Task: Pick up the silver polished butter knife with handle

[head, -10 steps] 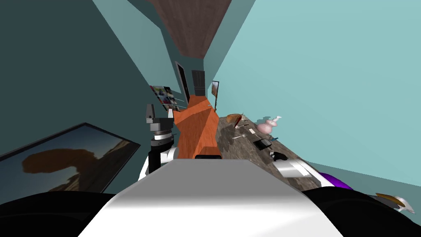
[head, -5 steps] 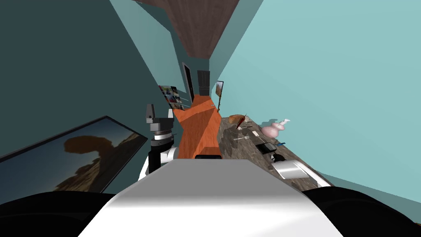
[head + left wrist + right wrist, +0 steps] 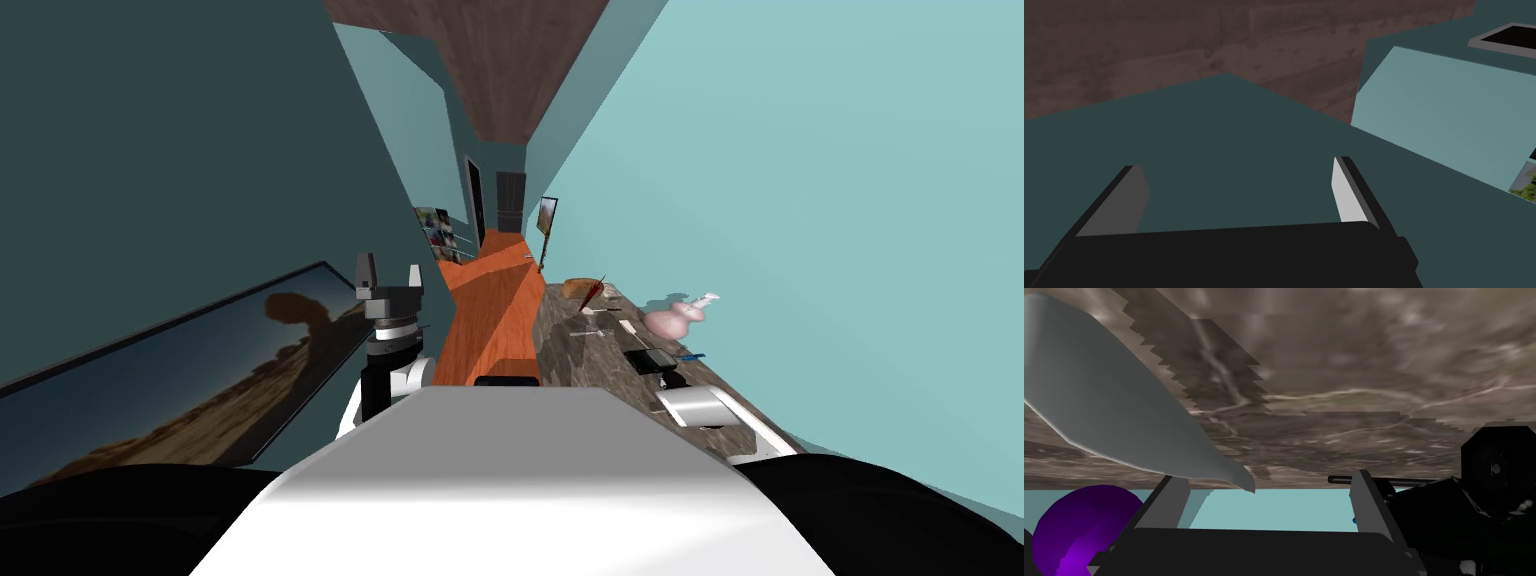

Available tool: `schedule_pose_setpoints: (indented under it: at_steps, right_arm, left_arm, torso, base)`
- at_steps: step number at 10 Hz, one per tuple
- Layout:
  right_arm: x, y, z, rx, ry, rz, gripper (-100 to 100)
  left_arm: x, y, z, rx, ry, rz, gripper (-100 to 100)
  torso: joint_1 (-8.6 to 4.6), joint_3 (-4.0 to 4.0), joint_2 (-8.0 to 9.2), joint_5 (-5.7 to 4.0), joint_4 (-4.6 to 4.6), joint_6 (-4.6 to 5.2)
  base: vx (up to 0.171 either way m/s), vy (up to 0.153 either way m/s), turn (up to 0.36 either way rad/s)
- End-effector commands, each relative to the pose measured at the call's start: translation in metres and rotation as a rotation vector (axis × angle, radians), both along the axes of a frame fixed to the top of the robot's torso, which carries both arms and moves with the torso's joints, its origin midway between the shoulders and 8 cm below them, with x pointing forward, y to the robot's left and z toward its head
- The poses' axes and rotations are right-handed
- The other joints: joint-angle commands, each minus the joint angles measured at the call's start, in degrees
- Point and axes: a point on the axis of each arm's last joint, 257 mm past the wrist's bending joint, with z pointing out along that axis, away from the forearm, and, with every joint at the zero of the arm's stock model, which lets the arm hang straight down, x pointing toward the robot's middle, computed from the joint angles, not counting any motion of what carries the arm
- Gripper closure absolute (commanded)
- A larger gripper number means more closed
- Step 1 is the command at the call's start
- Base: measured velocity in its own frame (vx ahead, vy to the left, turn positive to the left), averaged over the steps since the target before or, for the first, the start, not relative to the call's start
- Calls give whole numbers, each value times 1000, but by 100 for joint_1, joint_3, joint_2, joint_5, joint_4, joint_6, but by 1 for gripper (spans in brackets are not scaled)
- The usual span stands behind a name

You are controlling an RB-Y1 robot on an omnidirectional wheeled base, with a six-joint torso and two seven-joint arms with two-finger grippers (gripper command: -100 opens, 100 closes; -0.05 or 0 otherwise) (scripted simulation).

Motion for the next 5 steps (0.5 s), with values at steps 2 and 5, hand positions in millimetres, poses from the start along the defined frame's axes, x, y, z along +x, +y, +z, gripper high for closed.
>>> schedule_pose_setpoints:
  at_steps: [2,5]
  right_arm:
    - [0,0,0,0,0,0,100]
    - [-4,-1,-1,0,6,-8,100]
  left_arm:
    - [0,0,0,0,0,0,0]
    - [0,0,0,0,0,0,0]
  torso:
    - [4,-9,-14,1,-4,-1]
    - [0,-7,-17,-4,1,-14]
  base:
    - [-9,-2,-16]
    - [0,0,0]
